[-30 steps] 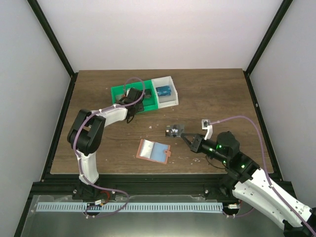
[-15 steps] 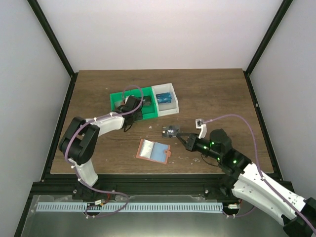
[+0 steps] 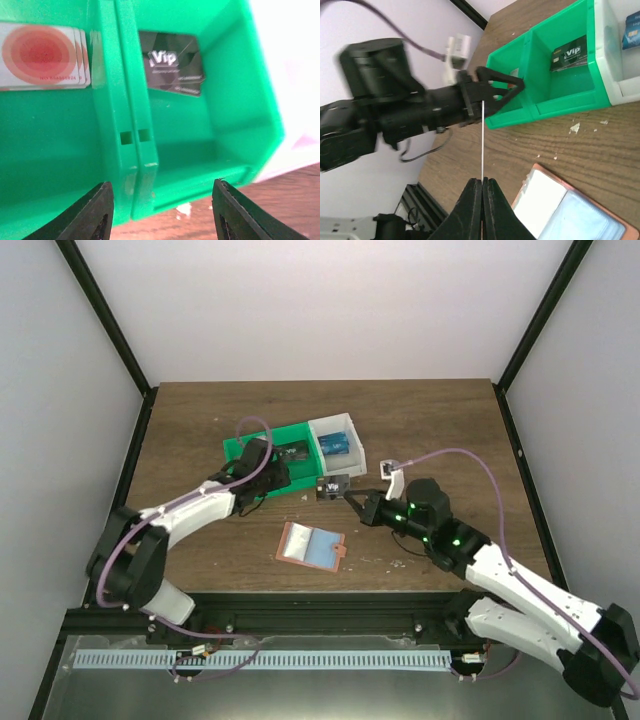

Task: Take the credit cards out of the card holder

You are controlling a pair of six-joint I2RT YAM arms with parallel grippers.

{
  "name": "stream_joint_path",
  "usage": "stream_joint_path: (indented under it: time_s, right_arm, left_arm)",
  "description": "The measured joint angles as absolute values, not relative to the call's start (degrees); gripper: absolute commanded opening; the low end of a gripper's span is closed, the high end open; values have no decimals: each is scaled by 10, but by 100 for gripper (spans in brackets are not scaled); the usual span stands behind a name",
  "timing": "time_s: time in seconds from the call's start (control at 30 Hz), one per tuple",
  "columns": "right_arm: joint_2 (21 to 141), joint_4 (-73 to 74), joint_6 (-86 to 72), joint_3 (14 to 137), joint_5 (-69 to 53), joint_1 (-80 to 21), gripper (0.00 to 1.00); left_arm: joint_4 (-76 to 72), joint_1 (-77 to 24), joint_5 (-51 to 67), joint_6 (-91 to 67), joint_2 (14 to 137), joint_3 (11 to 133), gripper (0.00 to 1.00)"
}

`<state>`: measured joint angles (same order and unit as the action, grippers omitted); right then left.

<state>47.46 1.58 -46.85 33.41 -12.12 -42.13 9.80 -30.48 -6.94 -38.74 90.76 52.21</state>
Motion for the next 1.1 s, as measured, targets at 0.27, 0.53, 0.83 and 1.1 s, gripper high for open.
stream_joint_path:
  time_s: [0.27, 0.53, 0.83, 1.1]
  right_arm:
    - [627, -19, -436, 417, -121, -412, 1]
    - [797, -64, -407, 506, -140, -368, 1]
    - [987, -74, -375, 629, -159, -343, 1]
    - [1124, -51, -370, 772, -185, -343, 1]
  left_arm:
    - [118, -288, -44, -381, 736, 492, 99]
    - [164, -284, -20, -327, 573, 444, 100]
    - [184, -284, 44, -231, 388, 373, 98]
    - [185, -284, 83, -192, 329, 332, 98]
